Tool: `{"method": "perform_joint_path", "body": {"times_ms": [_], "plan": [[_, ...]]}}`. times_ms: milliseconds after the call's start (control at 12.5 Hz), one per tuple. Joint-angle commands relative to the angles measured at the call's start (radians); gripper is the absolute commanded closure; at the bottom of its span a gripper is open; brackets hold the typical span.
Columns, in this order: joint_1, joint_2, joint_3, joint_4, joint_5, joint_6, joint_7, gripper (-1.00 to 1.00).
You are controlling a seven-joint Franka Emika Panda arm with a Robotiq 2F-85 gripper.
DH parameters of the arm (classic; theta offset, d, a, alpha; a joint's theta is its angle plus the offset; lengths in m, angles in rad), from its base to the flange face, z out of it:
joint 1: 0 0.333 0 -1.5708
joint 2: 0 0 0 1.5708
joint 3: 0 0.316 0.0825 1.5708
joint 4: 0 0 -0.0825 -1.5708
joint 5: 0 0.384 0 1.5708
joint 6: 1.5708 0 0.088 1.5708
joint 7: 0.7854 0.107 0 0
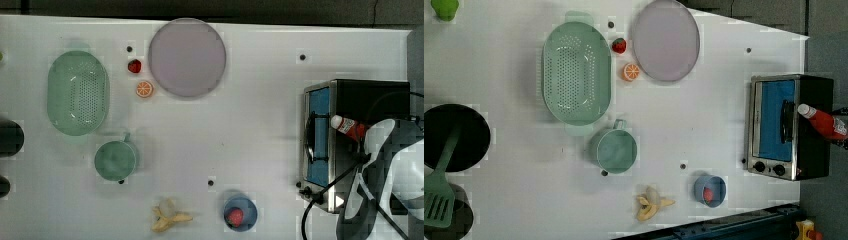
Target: Pick Ketchup from oven and place it on table.
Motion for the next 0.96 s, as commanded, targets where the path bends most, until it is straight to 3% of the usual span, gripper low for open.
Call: {"method": "perform_joint_path", "body": {"times_ms": [80, 240, 320, 640, 960], "plan": [[0.006, 0.014, 0.007, 0.005, 0.022, 0.002, 0.02, -0.92], [0.008, 0.013, 0.007, -0.001, 0.025, 0.015, 0.02, -0.43], [0.008, 0.013, 0.006, 0.001, 0.025, 0.015, 0.02, -0.27], [0.016, -0.009, 0.006, 0.041, 0.019, 0.008, 0.02, -0.27], [0.074, -0.09, 0.013, 0.165, -0.027, -0.057, -0.026, -0.27]]}}
